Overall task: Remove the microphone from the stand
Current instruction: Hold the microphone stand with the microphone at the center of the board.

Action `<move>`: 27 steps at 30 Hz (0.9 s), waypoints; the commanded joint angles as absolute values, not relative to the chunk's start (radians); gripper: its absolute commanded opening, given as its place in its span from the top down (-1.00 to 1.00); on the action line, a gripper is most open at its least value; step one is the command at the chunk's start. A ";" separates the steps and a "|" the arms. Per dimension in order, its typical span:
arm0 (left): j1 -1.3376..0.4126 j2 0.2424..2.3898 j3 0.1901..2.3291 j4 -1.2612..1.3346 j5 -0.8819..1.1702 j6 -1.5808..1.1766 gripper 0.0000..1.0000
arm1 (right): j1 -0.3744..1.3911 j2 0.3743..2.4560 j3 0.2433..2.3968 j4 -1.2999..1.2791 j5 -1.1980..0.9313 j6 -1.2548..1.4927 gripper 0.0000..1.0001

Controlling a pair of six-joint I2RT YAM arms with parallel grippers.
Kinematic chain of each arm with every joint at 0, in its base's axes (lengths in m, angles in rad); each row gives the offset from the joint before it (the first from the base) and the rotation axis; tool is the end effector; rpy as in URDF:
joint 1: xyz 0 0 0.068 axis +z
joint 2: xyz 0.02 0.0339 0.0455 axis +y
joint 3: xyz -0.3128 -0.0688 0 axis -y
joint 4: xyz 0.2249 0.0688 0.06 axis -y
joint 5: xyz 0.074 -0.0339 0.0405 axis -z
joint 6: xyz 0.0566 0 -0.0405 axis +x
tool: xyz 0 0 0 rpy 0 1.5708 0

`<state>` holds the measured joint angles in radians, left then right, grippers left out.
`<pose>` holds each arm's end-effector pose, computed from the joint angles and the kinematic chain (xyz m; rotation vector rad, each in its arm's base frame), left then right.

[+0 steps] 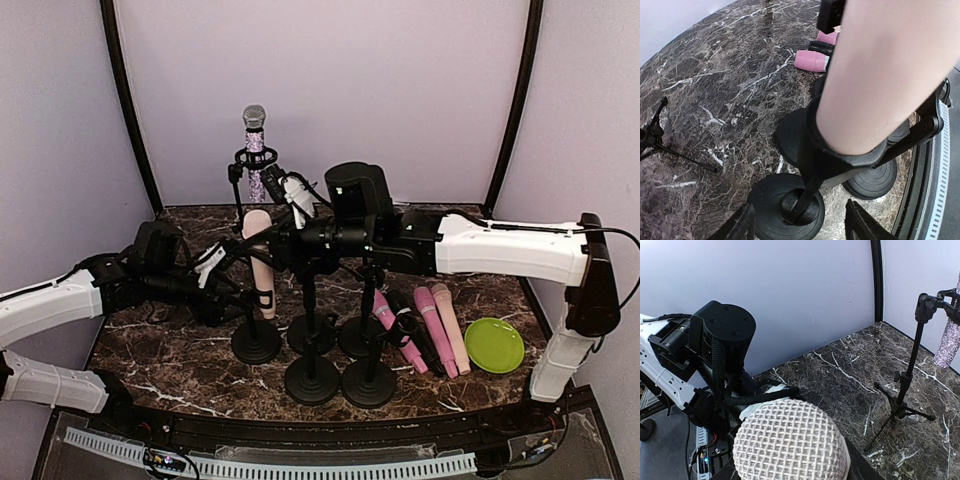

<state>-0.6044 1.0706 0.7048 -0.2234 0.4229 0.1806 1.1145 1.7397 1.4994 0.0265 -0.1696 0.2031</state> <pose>0.1562 -0.1361 0.2938 1.0599 1.9096 -0.6992 0.1818 0.3921 0.3991 -0.9603 1.6614 1.0735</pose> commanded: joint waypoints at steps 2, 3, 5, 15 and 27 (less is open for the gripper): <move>-0.604 1.081 0.728 -0.202 0.488 0.191 -0.16 | 1.121 1.689 1.497 0.142 -0.213 0.254 0.61; -0.604 1.083 0.729 -0.199 0.492 0.192 -0.15 | 1.121 1.689 1.496 0.146 -0.213 0.255 0.61; -0.604 1.089 0.730 -0.192 0.498 0.193 -0.10 | 1.121 1.689 1.493 0.153 -0.216 0.258 0.61; -0.604 1.111 0.738 -0.187 0.506 0.198 0.43 | 1.121 1.680 1.473 0.176 -0.207 0.270 0.62; -0.613 1.092 0.710 -0.180 0.470 0.218 1.00 | 1.124 1.634 1.474 0.134 -0.039 0.342 0.62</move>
<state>-0.6079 1.1179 0.7120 -0.1902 0.4873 0.2153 1.1160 1.7103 1.4651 0.0490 -0.1310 0.2771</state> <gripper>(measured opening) 0.248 0.492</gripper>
